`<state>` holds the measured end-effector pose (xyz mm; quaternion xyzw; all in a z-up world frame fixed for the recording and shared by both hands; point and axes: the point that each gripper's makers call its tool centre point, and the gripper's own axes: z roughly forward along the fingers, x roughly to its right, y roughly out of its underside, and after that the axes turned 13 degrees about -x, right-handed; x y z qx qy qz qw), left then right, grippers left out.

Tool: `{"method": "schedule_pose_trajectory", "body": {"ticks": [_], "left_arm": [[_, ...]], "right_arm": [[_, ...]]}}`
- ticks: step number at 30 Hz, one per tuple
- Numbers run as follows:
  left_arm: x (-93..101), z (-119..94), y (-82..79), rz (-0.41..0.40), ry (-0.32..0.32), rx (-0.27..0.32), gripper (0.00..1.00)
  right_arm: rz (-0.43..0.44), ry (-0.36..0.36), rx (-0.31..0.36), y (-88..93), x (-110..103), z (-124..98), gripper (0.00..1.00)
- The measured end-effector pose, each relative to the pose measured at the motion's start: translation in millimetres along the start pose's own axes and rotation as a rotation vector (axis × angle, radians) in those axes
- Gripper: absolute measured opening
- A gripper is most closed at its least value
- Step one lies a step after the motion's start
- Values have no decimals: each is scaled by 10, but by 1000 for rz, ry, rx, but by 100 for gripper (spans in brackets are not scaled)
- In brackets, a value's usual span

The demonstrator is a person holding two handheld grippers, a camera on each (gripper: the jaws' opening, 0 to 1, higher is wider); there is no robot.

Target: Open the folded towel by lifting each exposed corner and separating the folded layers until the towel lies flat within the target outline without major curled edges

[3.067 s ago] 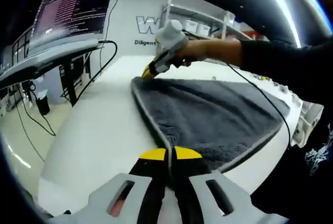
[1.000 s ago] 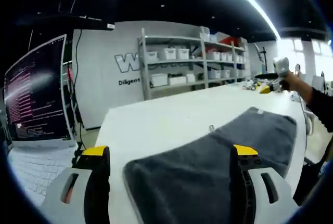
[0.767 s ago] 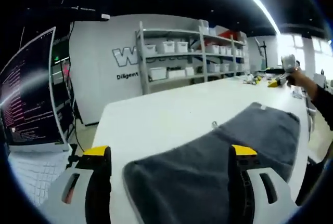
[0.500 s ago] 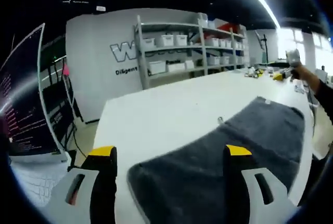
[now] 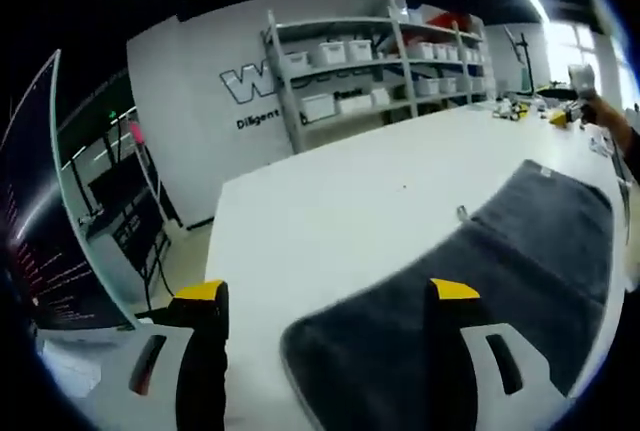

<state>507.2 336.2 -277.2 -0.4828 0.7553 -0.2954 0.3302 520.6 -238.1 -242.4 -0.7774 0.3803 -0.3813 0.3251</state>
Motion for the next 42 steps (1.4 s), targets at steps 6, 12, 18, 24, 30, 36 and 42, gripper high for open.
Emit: {"method": "schedule_pose_trajectory", "body": {"ticks": [6,12,18,24,30,36,42], "left_arm": [[-98,120,35,24,-28,-49,77],[-85,234,64,25,-11,-86,80],[-119,351,64,101,-21,-139,92],[-176,458,98,181,-29,-242,100],[-282,623,102,218,-40,-327,92],[-159,652,370,293,-54,-428,87],[-149,805,426,408,-30,-488,76]], "right_arm": [[9,-14,-18,53,2,83,93],[14,-71,-64,161,-114,113,100],[36,-105,-108,225,8,176,100],[31,-117,-128,204,150,279,100],[-10,-114,-137,176,204,382,100],[-8,-119,-154,221,323,529,100],[-53,-140,-199,345,225,610,98]]}}
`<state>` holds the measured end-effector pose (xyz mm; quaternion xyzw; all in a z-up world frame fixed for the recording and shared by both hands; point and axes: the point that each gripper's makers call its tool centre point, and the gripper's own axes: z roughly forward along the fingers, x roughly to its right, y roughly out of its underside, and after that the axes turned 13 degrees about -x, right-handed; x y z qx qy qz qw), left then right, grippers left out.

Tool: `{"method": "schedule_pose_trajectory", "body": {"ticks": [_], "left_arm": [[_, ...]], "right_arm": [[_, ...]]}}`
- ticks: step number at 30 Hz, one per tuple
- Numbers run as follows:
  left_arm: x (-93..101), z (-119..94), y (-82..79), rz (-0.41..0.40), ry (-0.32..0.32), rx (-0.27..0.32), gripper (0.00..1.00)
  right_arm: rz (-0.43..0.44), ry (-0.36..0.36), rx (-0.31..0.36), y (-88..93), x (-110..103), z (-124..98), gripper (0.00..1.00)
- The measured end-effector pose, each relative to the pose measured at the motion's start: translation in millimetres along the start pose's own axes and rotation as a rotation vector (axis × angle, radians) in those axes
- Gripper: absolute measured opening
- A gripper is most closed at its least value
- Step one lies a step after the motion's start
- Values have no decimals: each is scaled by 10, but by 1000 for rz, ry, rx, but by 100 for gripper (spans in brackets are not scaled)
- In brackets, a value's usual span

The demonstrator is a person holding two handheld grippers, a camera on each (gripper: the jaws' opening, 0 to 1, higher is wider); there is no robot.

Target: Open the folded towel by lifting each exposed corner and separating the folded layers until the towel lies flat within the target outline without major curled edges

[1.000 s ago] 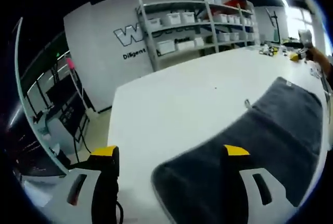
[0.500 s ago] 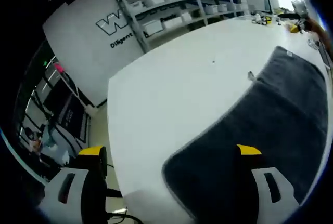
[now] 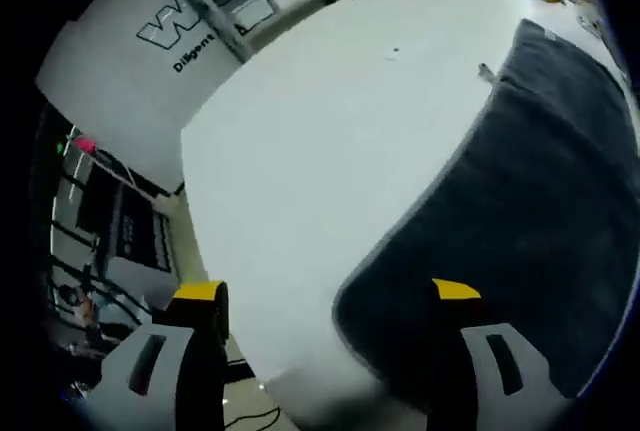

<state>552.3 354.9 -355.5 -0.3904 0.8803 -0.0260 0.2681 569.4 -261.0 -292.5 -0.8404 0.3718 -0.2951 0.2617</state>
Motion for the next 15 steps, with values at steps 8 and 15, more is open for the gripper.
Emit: {"method": "schedule_pose_trajectory", "body": {"ticks": [8,15], "left_arm": [[-33,101,-63,158,7,-78,72],[-264,375,-27,315,-48,-149,62]], "right_arm": [[-86,-49,-55,45,-31,125,86],[-202,-103,-139,183,-104,301,72]]}}
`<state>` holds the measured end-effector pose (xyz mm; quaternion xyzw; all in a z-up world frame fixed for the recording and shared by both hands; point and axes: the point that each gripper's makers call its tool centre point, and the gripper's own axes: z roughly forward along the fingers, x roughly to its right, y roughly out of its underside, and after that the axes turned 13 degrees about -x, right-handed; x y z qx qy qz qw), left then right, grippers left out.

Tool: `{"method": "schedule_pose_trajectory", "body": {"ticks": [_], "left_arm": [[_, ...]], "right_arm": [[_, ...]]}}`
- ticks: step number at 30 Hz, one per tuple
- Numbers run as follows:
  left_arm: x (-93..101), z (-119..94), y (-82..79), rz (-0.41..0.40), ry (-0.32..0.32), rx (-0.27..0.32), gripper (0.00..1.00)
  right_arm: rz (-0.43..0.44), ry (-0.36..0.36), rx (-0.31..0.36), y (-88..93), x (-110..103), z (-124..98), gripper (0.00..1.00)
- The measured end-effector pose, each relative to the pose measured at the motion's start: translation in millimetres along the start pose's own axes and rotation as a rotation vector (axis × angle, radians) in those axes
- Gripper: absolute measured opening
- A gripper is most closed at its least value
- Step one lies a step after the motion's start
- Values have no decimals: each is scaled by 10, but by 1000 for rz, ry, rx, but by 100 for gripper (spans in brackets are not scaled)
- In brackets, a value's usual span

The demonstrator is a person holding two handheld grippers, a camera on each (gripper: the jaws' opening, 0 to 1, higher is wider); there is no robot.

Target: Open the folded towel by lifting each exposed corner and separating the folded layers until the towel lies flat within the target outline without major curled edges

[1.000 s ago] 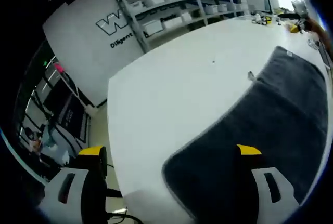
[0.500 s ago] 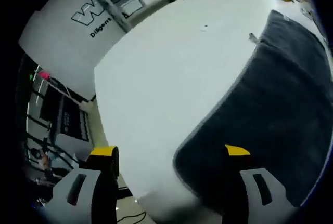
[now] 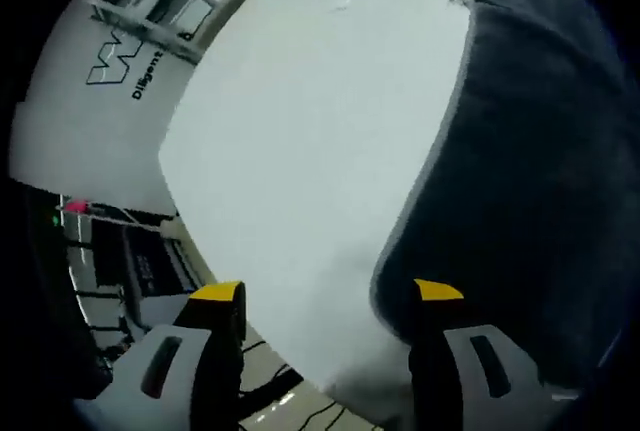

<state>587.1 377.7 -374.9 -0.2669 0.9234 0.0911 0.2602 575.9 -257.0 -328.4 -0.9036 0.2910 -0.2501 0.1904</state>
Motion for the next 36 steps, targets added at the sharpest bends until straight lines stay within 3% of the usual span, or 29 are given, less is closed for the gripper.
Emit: {"method": "schedule_pose_trajectory", "body": {"ticks": [5,10,20,30,36], "left_arm": [[98,113,9,71,60,-16,60],[131,173,55,60,129,-20,49],[206,265,103,27,232,-50,33],[308,258,109,21,319,-70,19],[346,246,105,13,336,-72,17]], "right_arm": [[-64,-40,-49,104,-183,162,57],[-100,-94,-87,175,-319,315,52],[-81,-131,-119,258,-350,514,44],[-66,-159,-146,335,-340,607,24],[-48,-167,-201,510,-319,651,24]]}}
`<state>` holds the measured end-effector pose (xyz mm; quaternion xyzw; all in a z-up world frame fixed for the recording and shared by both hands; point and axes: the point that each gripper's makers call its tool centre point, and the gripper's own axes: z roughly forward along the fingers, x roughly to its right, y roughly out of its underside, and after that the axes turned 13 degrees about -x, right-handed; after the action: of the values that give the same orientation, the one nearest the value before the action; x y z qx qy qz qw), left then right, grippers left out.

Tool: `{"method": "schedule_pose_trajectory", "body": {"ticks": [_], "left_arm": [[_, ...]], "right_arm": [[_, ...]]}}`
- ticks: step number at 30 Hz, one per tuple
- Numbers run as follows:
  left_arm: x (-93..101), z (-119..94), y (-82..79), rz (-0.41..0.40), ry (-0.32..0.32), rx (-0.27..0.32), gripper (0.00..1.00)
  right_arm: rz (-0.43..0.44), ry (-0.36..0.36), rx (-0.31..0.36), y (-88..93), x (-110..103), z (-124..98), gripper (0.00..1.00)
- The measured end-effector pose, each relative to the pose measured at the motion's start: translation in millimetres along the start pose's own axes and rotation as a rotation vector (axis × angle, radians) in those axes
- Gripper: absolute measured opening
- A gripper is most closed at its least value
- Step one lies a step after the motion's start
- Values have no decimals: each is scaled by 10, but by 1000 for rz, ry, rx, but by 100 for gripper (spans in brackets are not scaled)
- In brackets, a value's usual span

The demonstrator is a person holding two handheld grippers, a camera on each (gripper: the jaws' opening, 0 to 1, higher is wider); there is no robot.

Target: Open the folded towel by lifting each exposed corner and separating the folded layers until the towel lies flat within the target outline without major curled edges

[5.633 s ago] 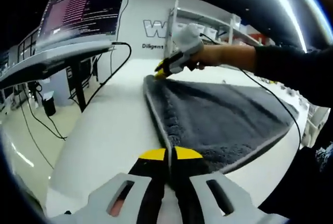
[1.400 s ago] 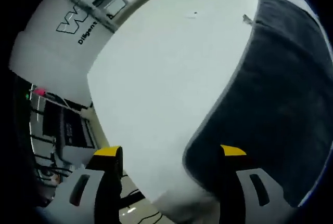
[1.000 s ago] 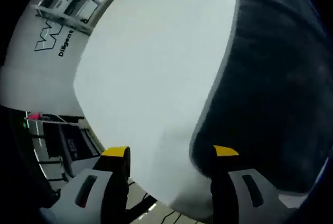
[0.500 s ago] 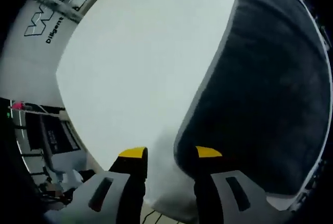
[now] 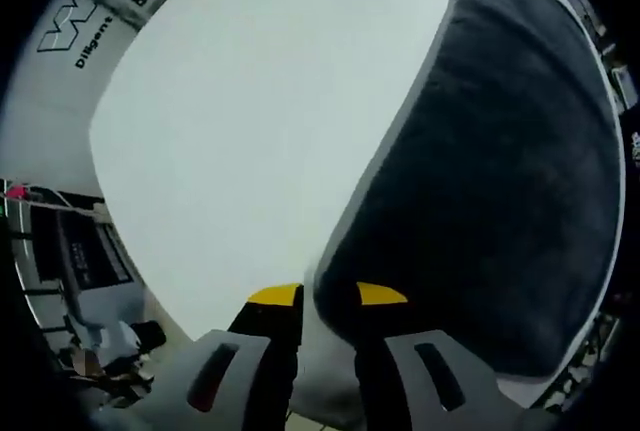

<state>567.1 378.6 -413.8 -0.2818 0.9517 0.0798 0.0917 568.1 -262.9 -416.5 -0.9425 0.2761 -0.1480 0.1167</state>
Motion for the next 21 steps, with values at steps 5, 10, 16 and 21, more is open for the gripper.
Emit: {"method": "schedule_pose_trajectory", "body": {"ticks": [5,10,16,21], "left_arm": [[57,4,-2,-8,31,5,12],[144,9,-9,19,47,10,3],[126,15,-43,26,23,-3,2],[127,11,-65,27,15,2,2]], "right_arm": [[36,0,-15,73,87,4,17],[-13,45,-39,102,77,53,0],[-21,84,-64,164,179,64,0],[-60,130,-80,183,239,70,0]]}}
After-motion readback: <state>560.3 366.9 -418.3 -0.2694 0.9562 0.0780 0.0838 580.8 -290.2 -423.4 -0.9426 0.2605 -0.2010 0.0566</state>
